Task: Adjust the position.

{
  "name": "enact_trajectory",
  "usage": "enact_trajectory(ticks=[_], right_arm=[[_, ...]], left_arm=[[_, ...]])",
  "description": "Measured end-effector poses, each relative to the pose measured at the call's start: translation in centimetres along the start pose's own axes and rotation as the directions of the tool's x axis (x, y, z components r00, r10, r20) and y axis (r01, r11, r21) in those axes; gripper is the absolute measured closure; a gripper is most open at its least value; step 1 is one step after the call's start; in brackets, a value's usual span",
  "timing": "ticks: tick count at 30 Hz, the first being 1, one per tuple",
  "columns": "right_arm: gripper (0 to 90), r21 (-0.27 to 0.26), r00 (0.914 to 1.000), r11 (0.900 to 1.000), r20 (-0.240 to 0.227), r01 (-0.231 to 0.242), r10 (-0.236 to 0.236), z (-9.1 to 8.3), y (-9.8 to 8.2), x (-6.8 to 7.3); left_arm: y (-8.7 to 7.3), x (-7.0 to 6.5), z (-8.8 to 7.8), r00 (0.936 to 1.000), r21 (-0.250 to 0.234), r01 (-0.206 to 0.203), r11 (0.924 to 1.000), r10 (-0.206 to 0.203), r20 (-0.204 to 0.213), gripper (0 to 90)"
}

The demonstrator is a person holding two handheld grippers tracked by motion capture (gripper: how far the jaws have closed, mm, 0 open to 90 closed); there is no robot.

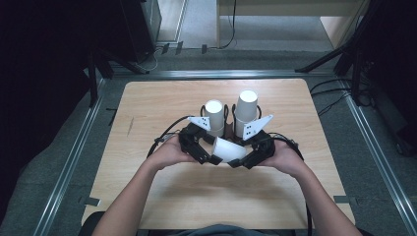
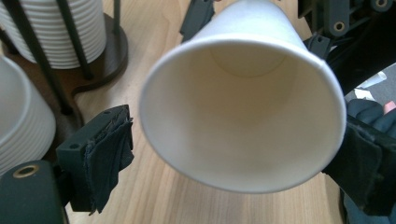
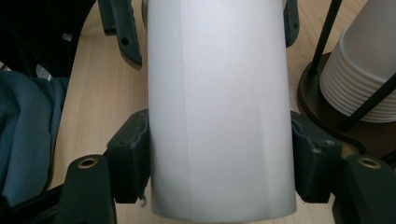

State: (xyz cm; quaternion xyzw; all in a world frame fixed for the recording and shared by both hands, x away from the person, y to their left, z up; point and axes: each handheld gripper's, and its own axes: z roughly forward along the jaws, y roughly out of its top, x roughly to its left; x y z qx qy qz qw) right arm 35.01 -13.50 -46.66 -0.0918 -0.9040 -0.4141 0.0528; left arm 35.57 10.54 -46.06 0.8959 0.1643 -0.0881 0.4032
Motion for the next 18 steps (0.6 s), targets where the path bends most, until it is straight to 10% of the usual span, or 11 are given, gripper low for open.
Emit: enact_trajectory(ticks=[18], right_arm=[[33.1,-0.019,0.9997,1.000,-0.023,0.000,-0.001,0.05,0.09,0.07]], left_arm=[[-0.30,0.39,0.54,0.9952,-0.062,0.048,0.9969,-0.043,0.088,19.9]])
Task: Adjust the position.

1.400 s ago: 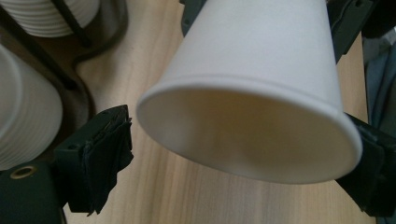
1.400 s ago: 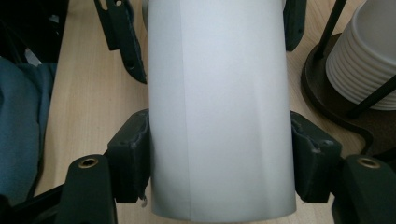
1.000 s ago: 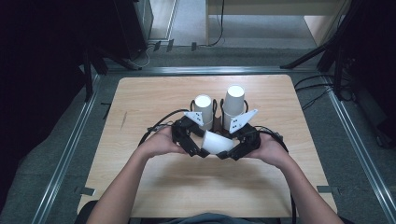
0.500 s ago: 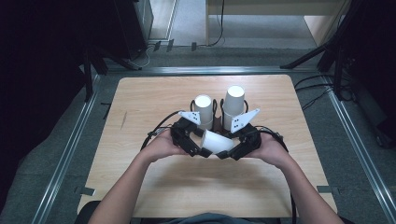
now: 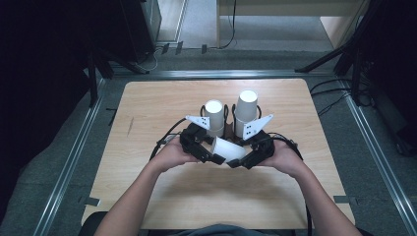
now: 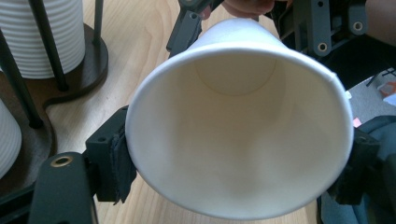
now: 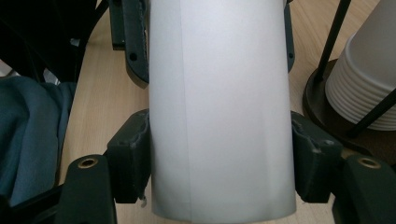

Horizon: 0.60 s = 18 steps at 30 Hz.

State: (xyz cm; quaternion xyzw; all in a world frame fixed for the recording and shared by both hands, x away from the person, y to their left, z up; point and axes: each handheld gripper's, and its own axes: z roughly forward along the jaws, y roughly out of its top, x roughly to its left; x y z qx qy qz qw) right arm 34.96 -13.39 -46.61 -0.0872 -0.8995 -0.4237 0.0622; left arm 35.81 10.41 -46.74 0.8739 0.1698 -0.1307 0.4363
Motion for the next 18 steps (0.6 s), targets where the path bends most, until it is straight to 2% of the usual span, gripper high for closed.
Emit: enact_trajectory(ticks=[5,14,18], right_arm=[[33.3,0.022,1.0000,1.000,-0.005,-0.004,0.004,0.20,-0.07,0.01],[33.2,0.026,1.0000,1.000,0.000,-0.004,0.004,0.26,0.01,0.04],[28.8,0.035,0.9997,0.999,0.015,-0.022,0.022,0.23,0.09,-0.02]], left_arm=[[0.17,-0.08,-0.09,0.9999,0.020,-0.008,0.9998,0.008,-0.007,23.2],[0.35,-0.13,-0.28,0.9998,0.039,-0.020,0.9991,0.020,-0.007,25.7],[0.50,-0.28,-0.73,0.9993,0.041,-0.022,0.9989,0.024,-0.028,25.7]])
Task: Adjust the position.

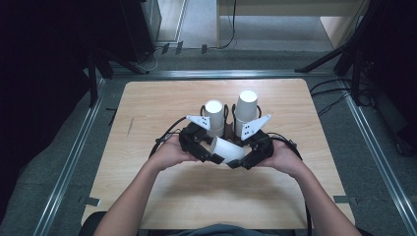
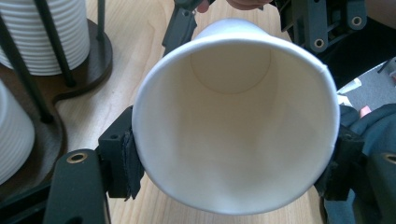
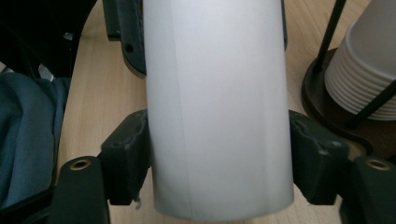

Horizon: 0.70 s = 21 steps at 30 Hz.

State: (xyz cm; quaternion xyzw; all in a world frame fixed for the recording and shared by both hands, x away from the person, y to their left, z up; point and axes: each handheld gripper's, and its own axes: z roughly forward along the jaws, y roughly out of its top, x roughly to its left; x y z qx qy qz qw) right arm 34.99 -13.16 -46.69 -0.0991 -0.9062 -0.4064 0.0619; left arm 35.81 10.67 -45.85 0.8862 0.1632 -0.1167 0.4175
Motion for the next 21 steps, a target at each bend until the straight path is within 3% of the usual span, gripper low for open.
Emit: enact_trajectory(ticks=[12,18,21], right_arm=[[26.1,-0.001,0.9994,1.000,0.033,-0.011,0.011,-0.1,-0.2,-0.2],[26.0,0.004,0.9993,1.000,0.037,-0.005,0.005,0.1,-0.1,-0.2],[26.0,0.005,0.9990,1.000,0.043,-0.008,0.007,0.1,-0.1,-0.2]], left_arm=[[1.7,-0.7,-2.2,0.9968,0.085,-0.030,0.9959,0.037,-0.070,25.4],[2.3,-0.7,-2.3,0.9948,0.139,-0.042,0.9894,0.054,-0.086,25.4],[2.4,-0.7,-2.0,0.9923,0.179,-0.054,0.9824,0.073,-0.100,25.4]])
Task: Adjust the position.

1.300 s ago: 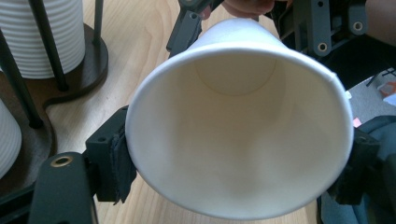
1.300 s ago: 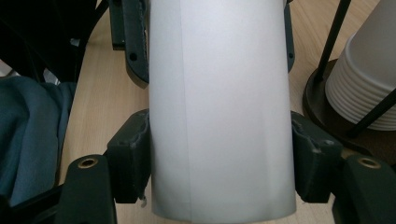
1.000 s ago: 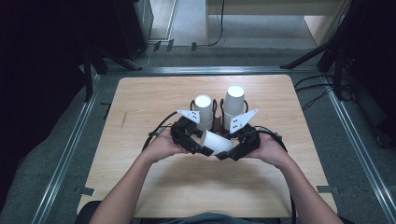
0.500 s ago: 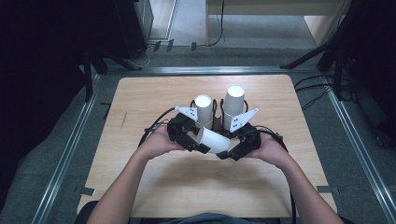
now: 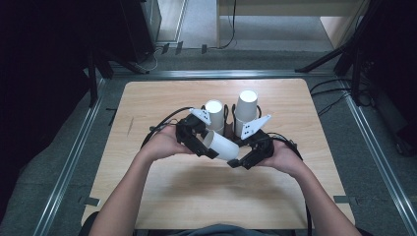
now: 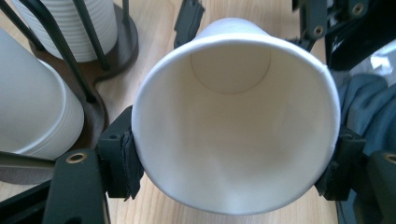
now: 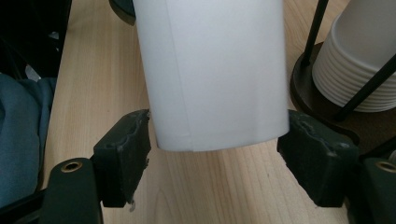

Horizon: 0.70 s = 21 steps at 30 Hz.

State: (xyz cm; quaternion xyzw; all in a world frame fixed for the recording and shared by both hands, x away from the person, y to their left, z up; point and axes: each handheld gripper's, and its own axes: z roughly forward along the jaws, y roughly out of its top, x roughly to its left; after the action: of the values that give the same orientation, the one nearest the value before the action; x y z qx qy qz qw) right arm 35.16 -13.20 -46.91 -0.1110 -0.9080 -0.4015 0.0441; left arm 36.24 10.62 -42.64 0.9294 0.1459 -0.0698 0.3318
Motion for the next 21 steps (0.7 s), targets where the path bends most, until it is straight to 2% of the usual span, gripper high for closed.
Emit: enact_trajectory(ticks=[7,16,21], right_arm=[[26.0,-0.005,1.0000,1.000,0.007,-0.003,0.003,-0.1,0.0,-0.1],[26.0,0.008,0.9999,1.000,0.012,-0.003,0.003,0.2,0.0,-0.1],[26.0,0.015,1.0000,1.000,0.010,0.001,-0.001,0.5,0.0,-0.1]], left_arm=[[0.4,0.0,0.8,0.9999,0.049,-0.016,0.9987,0.016,-0.002,25.2],[0.7,0.1,1.9,0.9991,0.120,-0.019,0.9926,0.024,-0.036,25.2],[0.8,0.4,2.6,0.9997,0.140,-0.008,0.9901,0.011,-0.021,25.1]])
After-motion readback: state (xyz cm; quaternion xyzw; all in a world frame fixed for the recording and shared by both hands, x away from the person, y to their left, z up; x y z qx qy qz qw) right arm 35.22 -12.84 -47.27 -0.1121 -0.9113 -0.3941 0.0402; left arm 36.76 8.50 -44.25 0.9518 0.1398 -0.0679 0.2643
